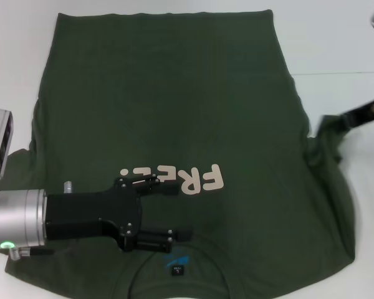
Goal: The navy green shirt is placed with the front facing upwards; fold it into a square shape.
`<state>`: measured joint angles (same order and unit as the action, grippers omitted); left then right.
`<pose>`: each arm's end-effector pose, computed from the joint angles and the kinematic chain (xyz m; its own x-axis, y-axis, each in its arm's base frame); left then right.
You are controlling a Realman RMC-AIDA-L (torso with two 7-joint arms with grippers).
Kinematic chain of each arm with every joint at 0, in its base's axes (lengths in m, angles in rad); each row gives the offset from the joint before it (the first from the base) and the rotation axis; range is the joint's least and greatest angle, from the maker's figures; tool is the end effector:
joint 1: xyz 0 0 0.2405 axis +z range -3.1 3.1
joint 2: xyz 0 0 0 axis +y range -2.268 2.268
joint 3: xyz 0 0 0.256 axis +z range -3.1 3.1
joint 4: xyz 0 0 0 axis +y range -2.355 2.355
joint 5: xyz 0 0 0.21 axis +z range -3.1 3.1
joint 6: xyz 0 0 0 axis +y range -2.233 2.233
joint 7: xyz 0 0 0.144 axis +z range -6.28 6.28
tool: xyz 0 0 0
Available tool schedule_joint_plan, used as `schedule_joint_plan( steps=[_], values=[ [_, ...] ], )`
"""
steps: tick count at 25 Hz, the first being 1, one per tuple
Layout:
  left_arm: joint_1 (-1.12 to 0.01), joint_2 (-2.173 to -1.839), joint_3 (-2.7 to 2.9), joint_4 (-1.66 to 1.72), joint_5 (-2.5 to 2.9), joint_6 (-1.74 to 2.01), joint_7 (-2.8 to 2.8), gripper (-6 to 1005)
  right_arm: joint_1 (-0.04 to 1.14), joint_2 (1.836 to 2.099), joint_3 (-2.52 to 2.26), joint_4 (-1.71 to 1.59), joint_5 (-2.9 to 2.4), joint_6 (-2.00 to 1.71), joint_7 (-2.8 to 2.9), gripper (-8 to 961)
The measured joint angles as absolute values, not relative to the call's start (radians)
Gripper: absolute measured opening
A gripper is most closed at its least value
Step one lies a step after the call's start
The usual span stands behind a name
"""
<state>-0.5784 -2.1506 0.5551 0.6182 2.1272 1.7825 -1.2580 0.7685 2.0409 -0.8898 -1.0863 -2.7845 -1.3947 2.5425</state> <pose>-0.2321 0.3003 -0.0253 0.7777 0.2687 0.5683 0.3008 -0.9529 0.0389 0.2264 0.4204 0.0694 0.5688 -0.8134 -0.1217 -0.7012 -0.4023 -0.5886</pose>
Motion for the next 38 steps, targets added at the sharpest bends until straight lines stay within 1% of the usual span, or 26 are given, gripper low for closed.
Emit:
schedule_joint_plan(
  steps=[6, 9, 20, 30, 35, 38],
  values=[
    [-0.578, -2.151, 0.555, 0.618, 2.126, 1.783, -1.258, 922, 0.808, 2.082, -0.934, -1.097, -2.701, -1.421, 2.507, 21],
    [-0.576, -2.151, 0.555, 0.618, 2.123, 1.783, -1.258, 922, 0.816, 2.094, -1.012, -1.063, -2.683, -1.389, 2.513, 17],
    [-0.569, -2.149, 0.555, 0.618, 2.116, 1.782, -1.255, 921, 0.823, 2.095, -1.116, -0.942, -2.574, -1.279, 2.509, 40],
    [-0.568, -2.149, 0.552, 0.618, 2.116, 1.772, -1.255, 921, 0.811, 2.089, -1.107, -0.941, -2.47, -1.262, 2.452, 68],
    [-0.567, -2.149, 0.537, 0.618, 2.116, 1.772, -1.255, 921, 0.785, 2.084, -1.098, -0.984, -2.445, -1.29, 2.398, 291],
    [-0.567, -2.149, 0.527, 0.618, 2.115, 1.772, -1.258, 921, 0.729, 2.086, -1.072, -1.05, -2.418, -1.322, 2.316, 402]
  ],
)
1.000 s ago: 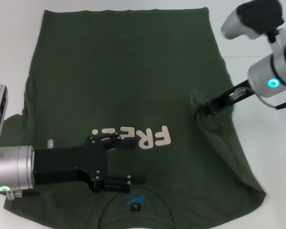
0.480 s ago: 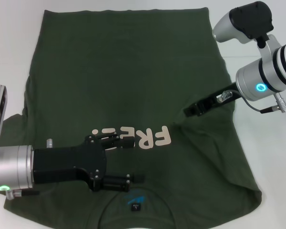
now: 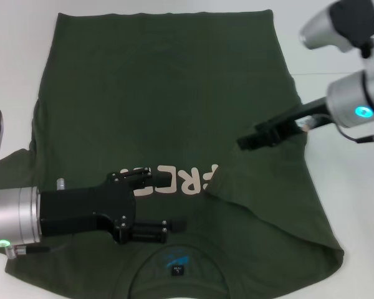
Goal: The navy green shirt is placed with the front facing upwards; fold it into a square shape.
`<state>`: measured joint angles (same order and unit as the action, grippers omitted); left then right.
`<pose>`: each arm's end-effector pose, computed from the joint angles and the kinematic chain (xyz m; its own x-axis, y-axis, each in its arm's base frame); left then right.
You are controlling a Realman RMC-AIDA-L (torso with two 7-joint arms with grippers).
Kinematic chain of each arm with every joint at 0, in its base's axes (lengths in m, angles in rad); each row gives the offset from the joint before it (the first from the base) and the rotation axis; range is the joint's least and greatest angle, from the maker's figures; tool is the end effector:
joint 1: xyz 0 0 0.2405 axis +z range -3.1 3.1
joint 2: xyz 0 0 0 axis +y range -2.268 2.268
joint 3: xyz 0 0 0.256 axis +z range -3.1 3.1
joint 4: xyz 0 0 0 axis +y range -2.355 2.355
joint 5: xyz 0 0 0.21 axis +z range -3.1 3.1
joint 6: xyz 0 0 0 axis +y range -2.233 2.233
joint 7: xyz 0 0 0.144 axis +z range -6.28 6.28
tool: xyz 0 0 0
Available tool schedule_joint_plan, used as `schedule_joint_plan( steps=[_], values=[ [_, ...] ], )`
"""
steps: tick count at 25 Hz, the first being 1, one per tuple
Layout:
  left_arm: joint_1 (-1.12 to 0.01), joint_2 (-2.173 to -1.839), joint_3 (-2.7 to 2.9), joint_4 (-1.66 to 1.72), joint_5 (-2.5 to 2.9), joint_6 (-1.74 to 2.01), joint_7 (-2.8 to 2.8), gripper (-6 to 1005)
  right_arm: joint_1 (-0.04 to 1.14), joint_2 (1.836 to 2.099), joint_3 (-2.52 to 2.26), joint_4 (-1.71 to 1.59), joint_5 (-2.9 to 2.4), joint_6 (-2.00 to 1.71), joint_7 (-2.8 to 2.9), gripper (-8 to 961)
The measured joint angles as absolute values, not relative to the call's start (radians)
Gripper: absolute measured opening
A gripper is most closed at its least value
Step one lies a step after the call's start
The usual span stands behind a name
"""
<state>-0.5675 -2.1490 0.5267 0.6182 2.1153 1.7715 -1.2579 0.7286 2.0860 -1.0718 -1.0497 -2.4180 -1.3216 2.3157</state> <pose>-0.2368 0.3018 -0.0212 0.7604 0.2733 0.5892 0.3315 -0.9434 0.0098 0.1794 0.4087 0.0058 0.7721 -0.6225 -0.1281 -0.6205 -0.6947 -0.3639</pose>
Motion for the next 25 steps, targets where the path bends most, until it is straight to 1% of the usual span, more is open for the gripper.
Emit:
schedule_joint_plan(
  steps=[4, 8, 14, 18, 21, 25],
  values=[
    [-0.568, -2.15, 0.526, 0.618, 2.114, 1.759, -1.267, 920, 0.617, 2.084, -1.012, -1.101, -2.242, -1.384, 2.098, 551],
    [-0.568, -2.151, 0.526, 0.618, 2.113, 1.747, -1.285, 920, 0.504, 2.083, -0.914, -1.092, -2.044, -1.521, 1.814, 705],
    [-0.568, -2.153, 0.511, 0.618, 2.111, 1.73, -1.315, 920, 0.394, 2.084, -0.742, -0.961, -1.927, -1.715, 1.454, 699],
    [-0.568, -2.153, 0.492, 0.619, 2.111, 1.696, -1.369, 920, 0.358, 2.081, -0.663, -0.866, -1.927, -1.826, 1.264, 758],
    [-0.566, -2.146, 0.474, 0.63, 2.111, 1.68, -1.433, 920, 0.337, 2.08, -0.655, -0.85, -1.947, -1.849, 1.21, 815],
    [-0.536, -2.138, 0.457, 0.712, 2.113, 1.668, -1.56, 920, 0.333, 2.09, -0.652, -0.841, -1.97, -1.832, 1.201, 898]
  ],
)
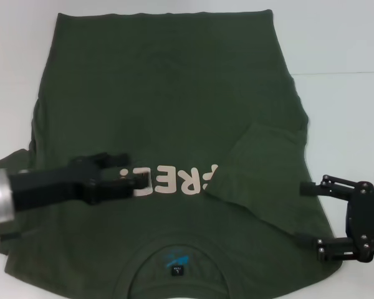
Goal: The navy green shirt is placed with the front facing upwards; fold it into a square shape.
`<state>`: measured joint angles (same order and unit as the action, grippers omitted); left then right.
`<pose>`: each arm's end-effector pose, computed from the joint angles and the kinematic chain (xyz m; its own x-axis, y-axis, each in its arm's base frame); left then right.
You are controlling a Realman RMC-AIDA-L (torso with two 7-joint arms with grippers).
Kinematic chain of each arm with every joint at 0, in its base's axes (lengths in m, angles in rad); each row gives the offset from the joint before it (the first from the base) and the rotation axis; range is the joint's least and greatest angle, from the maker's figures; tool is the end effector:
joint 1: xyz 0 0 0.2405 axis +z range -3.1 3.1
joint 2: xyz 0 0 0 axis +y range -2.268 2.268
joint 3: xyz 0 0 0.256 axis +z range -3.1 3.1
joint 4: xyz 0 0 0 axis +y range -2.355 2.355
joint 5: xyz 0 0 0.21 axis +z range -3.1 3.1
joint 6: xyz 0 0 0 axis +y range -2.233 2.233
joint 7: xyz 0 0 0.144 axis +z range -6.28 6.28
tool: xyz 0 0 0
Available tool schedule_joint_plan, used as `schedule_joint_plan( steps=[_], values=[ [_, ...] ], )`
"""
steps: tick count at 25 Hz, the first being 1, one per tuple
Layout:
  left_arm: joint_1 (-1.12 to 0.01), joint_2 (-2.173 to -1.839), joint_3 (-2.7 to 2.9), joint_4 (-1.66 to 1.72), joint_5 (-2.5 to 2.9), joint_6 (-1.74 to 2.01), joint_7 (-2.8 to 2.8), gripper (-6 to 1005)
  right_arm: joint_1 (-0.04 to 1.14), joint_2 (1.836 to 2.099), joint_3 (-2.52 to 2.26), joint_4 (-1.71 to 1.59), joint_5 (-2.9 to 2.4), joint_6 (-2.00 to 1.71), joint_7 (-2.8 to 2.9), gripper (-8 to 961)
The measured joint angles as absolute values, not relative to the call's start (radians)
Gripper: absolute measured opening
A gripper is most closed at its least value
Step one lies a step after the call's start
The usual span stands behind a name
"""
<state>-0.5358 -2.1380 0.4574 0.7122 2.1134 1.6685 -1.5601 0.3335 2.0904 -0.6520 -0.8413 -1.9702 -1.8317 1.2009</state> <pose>-0.2607 0.3198 0.0061 0.6319 0.4922 0.5987 0.6239 -0.7813 -0.0162 0.2839 0.2658 0.0327 0.8305 -0.1610 -0.5333 -0.2935 -0.9401 -0.1733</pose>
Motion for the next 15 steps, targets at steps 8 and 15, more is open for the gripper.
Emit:
schedule_joint_plan(
  steps=[8, 15],
  values=[
    [-0.431, -2.148, 0.432, 1.042, 2.151, 1.625, -1.875, 919, 0.358, 2.092, -0.668, -0.786, -1.972, -1.823, 1.176, 937],
    [-0.421, -2.149, 0.437, 1.268, 2.377, 1.653, -2.186, 919, 0.379, 2.094, -0.703, -0.773, -1.971, -1.808, 1.181, 933]
  ],
)
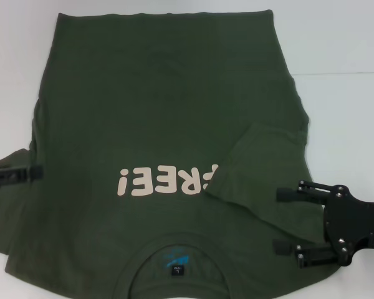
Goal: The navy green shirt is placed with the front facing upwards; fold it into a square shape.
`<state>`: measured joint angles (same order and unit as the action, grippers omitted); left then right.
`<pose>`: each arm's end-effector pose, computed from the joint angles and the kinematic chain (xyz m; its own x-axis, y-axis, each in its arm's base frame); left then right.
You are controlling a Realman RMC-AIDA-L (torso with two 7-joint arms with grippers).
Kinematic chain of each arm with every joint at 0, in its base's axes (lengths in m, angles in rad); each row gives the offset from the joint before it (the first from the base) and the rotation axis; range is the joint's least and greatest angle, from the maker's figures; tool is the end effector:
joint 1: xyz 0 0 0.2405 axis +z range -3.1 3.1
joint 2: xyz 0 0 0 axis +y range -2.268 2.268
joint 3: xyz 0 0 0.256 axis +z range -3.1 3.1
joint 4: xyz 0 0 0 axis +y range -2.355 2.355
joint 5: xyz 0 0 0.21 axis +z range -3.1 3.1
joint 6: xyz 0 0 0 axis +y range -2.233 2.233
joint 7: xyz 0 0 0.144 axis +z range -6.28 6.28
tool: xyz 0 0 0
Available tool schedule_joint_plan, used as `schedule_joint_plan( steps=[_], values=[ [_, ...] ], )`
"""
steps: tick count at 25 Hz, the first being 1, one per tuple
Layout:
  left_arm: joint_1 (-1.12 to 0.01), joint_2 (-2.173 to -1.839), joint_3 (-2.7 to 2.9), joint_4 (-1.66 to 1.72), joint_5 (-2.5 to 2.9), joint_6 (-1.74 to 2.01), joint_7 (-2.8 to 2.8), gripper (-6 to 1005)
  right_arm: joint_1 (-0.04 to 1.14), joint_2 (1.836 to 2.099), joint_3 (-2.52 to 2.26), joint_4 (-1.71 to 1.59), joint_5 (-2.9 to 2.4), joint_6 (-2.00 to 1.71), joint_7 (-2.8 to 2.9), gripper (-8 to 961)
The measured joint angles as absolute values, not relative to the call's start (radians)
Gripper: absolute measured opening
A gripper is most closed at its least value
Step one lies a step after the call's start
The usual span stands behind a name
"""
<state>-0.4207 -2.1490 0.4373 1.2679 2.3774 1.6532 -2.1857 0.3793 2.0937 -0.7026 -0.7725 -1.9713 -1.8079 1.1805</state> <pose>-0.3029 0.3075 0.0991 0.4209 0.7576 0.4989 0.9068 -0.3371 -0.2531 0.2728 0.2730 0.0139 0.8299 -0.1599 -0.5345 -0.2599 -0.9586 -0.1167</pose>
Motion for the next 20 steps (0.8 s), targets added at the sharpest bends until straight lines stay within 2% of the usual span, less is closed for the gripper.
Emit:
schedule_joint_plan(
  steps=[8, 20],
  values=[
    [-0.478, -2.125, 0.443, 1.33, 2.625, 1.729, -2.484, 919, 0.402, 2.093, -0.71, -0.739, -1.971, -1.776, 1.175, 929],
    [-0.535, -2.101, 0.446, 1.219, 2.813, 1.664, -2.637, 918, 0.424, 2.092, -0.71, -0.727, -1.971, -1.746, 1.176, 923]
  ],
)
